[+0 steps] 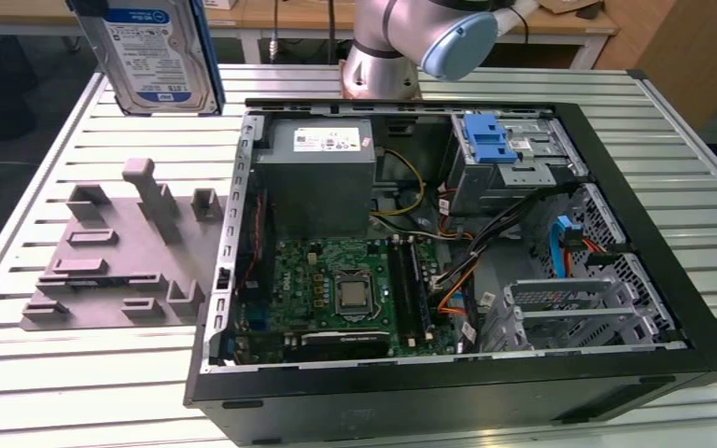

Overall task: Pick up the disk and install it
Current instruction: 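Pick up the disk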

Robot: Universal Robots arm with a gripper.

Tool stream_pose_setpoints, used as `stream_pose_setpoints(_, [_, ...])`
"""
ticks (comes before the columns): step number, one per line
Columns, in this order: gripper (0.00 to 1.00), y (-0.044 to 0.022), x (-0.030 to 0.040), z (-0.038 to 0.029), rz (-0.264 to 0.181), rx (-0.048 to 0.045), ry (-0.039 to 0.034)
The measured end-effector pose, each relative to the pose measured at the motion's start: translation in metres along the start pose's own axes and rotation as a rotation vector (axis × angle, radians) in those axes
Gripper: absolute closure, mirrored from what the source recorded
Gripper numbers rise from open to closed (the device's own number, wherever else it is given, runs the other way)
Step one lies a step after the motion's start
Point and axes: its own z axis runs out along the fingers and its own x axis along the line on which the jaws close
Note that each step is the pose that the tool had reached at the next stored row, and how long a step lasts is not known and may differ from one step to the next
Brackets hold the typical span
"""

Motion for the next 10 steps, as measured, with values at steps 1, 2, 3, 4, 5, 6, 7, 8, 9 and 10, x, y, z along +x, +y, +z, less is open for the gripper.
stream_pose_setpoints(1, [0.64, -0.0005, 0.0, 0.0, 0.0, -0.0001, 0.0])
stream_pose_setpoints(2, [0.64, -0.001, 0.0, 0.0, 0.0, -0.0001, 0.0])
stream_pose_setpoints(3, [0.64, -0.0016, 0.0, -0.0001, 0.0, -0.0001, 0.0001])
stream_pose_setpoints(4, [0.64, -0.0021, -0.0001, -0.0001, 0.0, -0.0001, 0.0001])
stream_pose_setpoints(5, [0.64, -0.0025, -0.0001, -0.0001, 0.0, -0.0001, 0.0])
stream_pose_setpoints(6, [0.64, -0.003, -0.0001, 0.0, 0.0, 0.0, 0.0])
stream_pose_setpoints(7, [0.64, -0.0034, -0.0001, -0.0001, 0.0, -0.0001, 0.0001])
stream_pose_setpoints(8, [0.64, -0.0039, -0.0001, -0.0001, 0.0, -0.0001, 0.0001])
stream_pose_setpoints(9, [0.64, -0.0043, -0.0001, -0.0001, 0.0, 0.0, 0.0])
stream_pose_setpoints(10, [0.64, -0.0047, -0.0002, -0.0001, 0.0, 0.0, 0.0])
